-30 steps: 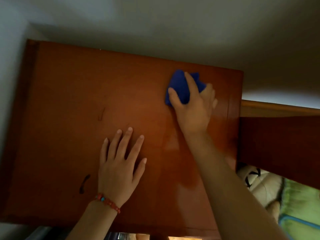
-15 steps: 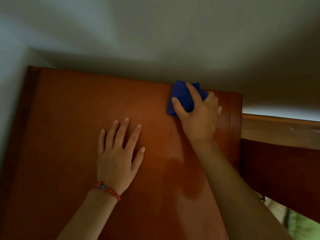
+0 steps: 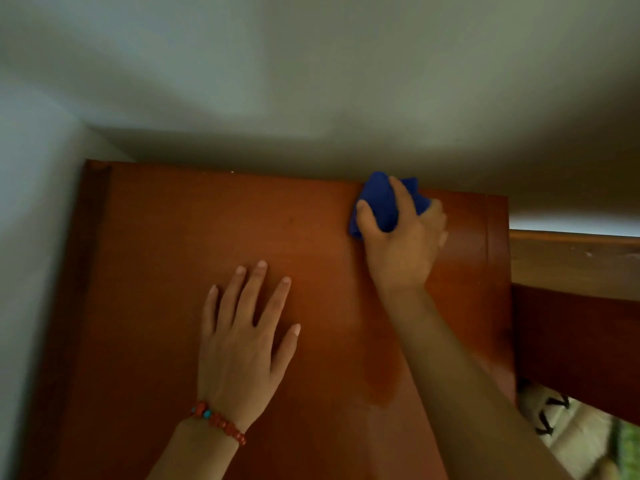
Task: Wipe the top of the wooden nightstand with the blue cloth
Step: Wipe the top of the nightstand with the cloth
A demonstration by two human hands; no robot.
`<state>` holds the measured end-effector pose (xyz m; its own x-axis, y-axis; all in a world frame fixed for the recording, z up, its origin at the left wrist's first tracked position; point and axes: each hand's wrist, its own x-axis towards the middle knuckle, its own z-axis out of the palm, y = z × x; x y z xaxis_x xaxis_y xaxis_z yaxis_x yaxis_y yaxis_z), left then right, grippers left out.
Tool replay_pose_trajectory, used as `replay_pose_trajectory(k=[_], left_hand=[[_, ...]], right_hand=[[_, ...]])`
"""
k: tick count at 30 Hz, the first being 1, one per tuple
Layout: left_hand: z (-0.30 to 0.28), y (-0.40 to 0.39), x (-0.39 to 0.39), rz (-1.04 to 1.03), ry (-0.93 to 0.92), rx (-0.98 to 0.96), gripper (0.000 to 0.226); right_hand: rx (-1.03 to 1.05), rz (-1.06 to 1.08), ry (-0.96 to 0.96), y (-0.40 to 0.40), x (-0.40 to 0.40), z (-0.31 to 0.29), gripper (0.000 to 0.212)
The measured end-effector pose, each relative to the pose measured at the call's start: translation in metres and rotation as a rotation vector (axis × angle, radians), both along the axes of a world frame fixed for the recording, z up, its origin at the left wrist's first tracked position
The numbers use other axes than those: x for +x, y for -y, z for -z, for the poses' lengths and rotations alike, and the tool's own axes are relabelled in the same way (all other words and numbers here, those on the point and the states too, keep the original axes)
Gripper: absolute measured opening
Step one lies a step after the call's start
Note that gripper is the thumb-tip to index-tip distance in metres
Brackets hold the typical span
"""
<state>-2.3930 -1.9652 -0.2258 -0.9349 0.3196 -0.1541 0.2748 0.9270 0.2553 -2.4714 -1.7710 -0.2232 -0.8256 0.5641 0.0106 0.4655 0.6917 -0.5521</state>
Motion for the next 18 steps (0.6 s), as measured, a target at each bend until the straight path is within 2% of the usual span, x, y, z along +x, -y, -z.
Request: replay_pose_trajectory(k=[1,4,6,9,12,15,18], left_hand=[[0.001,0.002,0.0,0.006,0.003,-0.001,0.054],[0.003,0.005,0.002,0.023,0.009,-0.009,0.054],[0.002,0.006,0.001,0.024,0.008,-0.005,0.054],[-0.003,0.013,0.004,0.027,-0.007,0.011,0.055],[-0.006,0.026,0.017,0.001,-0.011,0.04,0.055],[-0.006,0.035,0.035,-0.04,0.011,0.049,0.054],[-0.008,0.037,0.048,-0.057,0.058,0.03,0.055]], right_hand=[[-0.005,-0.034,0.005,0.011,-0.006,0.0,0.054],[0.062,-0.308,0.036,0.042,-0.02,-0.001,0.054],[0.108,-0.383,0.047,0.036,-0.024,0.0,0.053],[0.124,-0.23,0.038,0.007,-0.017,0.004,0.053],[0.093,-0.111,0.021,0.009,-0.014,0.006,0.054],[0.061,-0.129,0.0,0.021,-0.01,0.007,0.054],[0.069,-0.218,-0.002,0.03,0.037,0.006,0.055]])
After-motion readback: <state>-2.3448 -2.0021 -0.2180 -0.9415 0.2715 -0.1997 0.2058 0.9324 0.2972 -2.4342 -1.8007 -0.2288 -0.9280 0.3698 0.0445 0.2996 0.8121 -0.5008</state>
